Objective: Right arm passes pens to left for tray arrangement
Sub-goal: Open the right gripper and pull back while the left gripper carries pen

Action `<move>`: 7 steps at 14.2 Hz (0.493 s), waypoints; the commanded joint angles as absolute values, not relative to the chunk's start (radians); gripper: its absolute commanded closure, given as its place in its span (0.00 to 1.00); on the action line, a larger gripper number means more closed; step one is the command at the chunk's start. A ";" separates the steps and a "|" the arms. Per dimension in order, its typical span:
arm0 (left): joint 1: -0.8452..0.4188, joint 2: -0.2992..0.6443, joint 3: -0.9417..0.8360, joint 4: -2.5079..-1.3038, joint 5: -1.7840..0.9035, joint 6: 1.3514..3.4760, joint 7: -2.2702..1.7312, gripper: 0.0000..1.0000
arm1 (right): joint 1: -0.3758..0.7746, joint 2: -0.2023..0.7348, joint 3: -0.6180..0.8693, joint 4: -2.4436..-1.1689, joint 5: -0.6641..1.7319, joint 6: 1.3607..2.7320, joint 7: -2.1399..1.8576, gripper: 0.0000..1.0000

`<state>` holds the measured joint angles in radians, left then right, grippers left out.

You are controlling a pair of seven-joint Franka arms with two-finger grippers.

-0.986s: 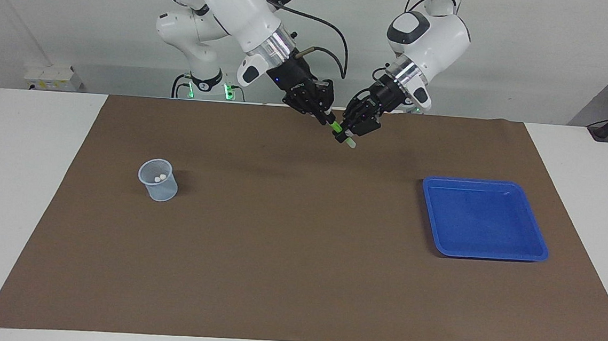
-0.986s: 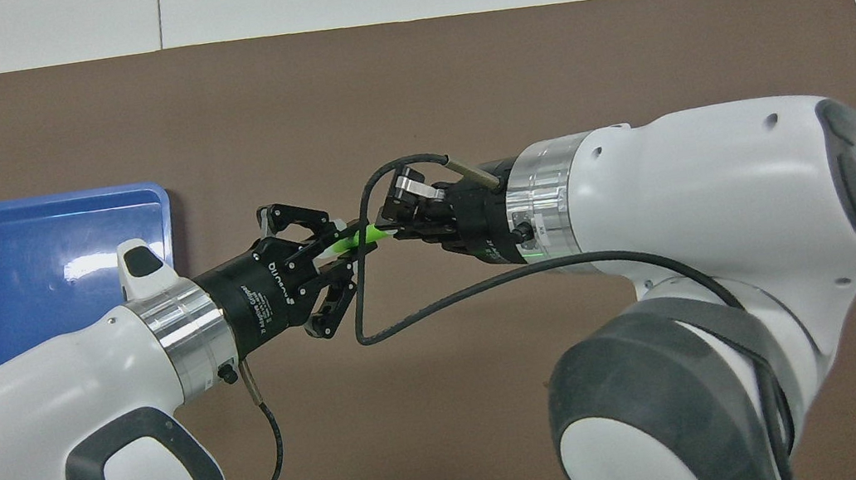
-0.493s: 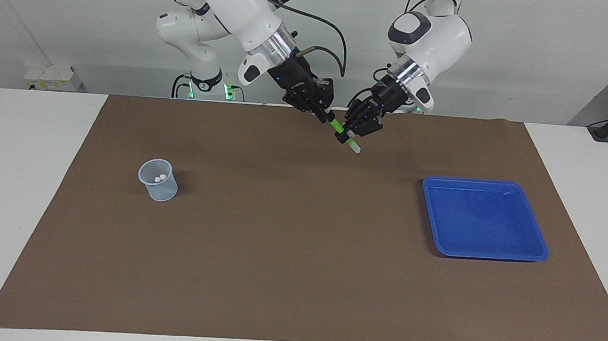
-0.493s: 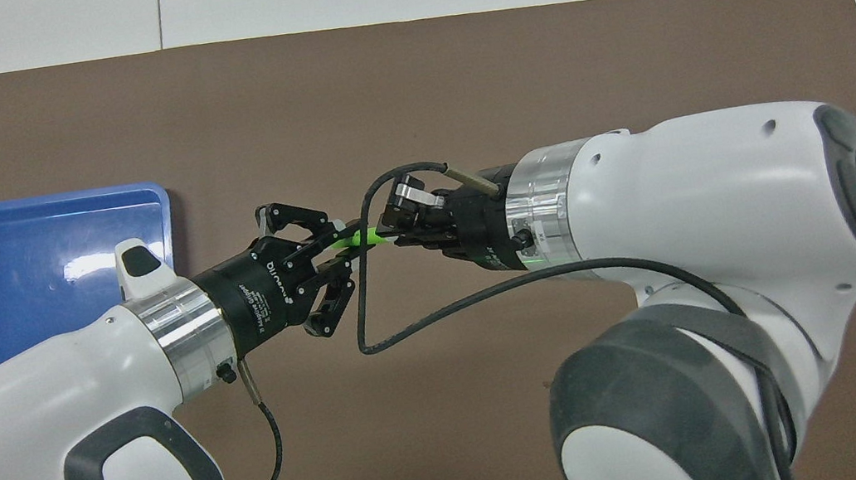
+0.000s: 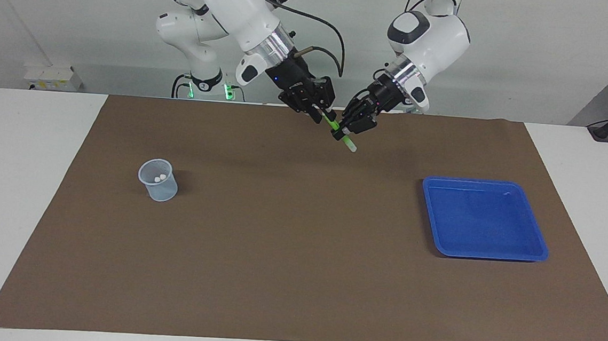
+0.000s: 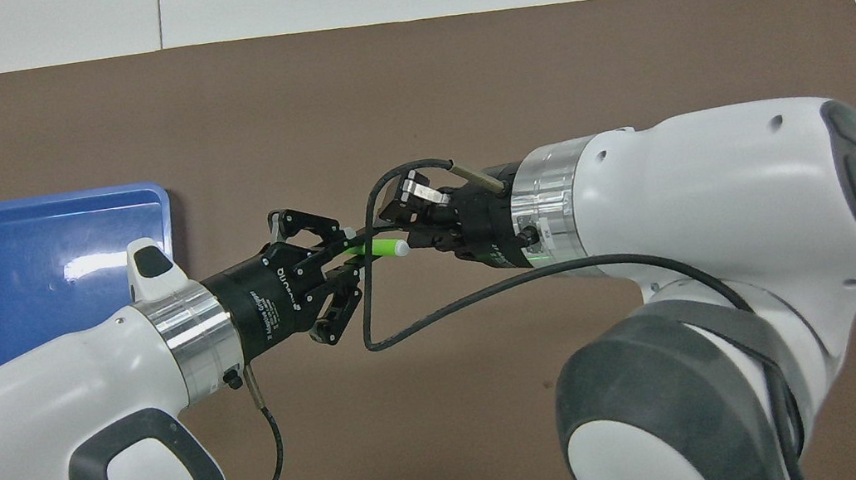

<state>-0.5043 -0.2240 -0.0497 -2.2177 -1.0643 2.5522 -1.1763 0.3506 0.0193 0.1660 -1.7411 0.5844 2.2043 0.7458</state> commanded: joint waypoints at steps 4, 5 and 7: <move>-0.304 -0.281 -0.051 -2.232 -0.918 2.207 -0.888 1.00 | 0.316 0.008 0.161 -1.715 0.438 2.058 0.612 0.00; -0.276 -0.279 -0.051 -2.215 -0.826 2.142 -0.853 1.00 | 0.298 0.008 0.163 -1.707 0.387 1.998 0.559 0.00; -0.235 -0.279 -0.045 -2.200 -0.698 2.028 -0.726 1.00 | 0.261 -0.001 0.161 -1.704 0.277 1.871 0.410 0.00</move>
<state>-0.2752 -0.2622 -0.0426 -2.2102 -0.7957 2.1283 -0.8287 0.3040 0.0170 0.1580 -1.7078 0.3579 1.9691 0.5377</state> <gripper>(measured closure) 0.811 0.000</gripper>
